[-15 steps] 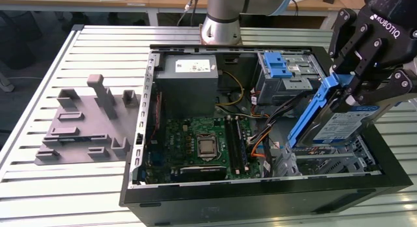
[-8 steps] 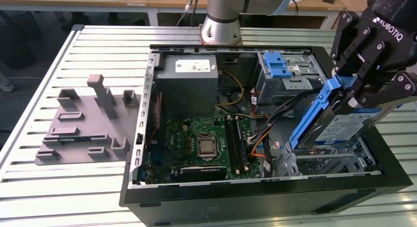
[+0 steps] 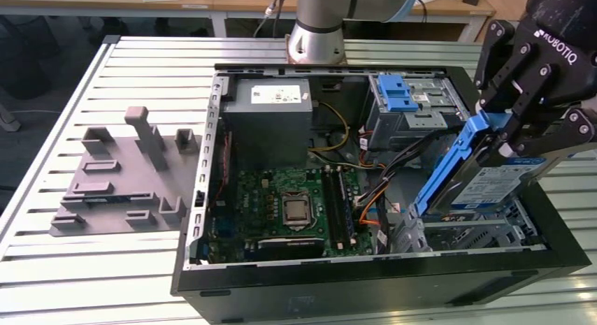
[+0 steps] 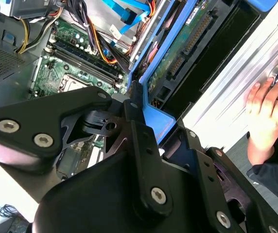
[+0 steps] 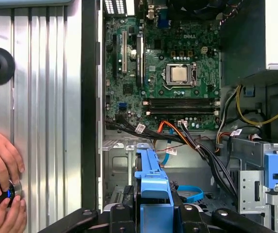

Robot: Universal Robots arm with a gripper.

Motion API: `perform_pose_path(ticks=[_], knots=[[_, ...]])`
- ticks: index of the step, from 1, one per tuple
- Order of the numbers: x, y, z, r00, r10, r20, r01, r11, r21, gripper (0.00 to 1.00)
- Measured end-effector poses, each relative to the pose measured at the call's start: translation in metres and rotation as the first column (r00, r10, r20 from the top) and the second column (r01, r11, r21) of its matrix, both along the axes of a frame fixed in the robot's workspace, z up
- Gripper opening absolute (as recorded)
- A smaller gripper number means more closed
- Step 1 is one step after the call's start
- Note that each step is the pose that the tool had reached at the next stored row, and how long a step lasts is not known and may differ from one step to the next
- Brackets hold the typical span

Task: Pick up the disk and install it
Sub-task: 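Insert the disk into the insertion slot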

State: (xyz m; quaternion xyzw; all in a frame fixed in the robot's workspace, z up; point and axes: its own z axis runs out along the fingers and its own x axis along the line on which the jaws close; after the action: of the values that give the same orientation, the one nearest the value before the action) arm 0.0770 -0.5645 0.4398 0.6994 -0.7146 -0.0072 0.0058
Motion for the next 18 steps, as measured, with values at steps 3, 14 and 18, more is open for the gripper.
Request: perform_pose_path(ticks=[3, 14, 18], knots=[[0.0003, -0.0001, -0.0012, 1.0000, 0.000, 0.0000, 0.000, 1.0000, 0.0001, 0.36], [0.0012, -0.0009, -0.0050, 1.0000, 0.000, 0.0000, 0.000, 1.0000, 0.0001, 0.36], [0.0014, -0.0013, -0.0064, 1.0000, 0.000, 0.0000, 0.000, 1.0000, 0.0000, 0.36]])
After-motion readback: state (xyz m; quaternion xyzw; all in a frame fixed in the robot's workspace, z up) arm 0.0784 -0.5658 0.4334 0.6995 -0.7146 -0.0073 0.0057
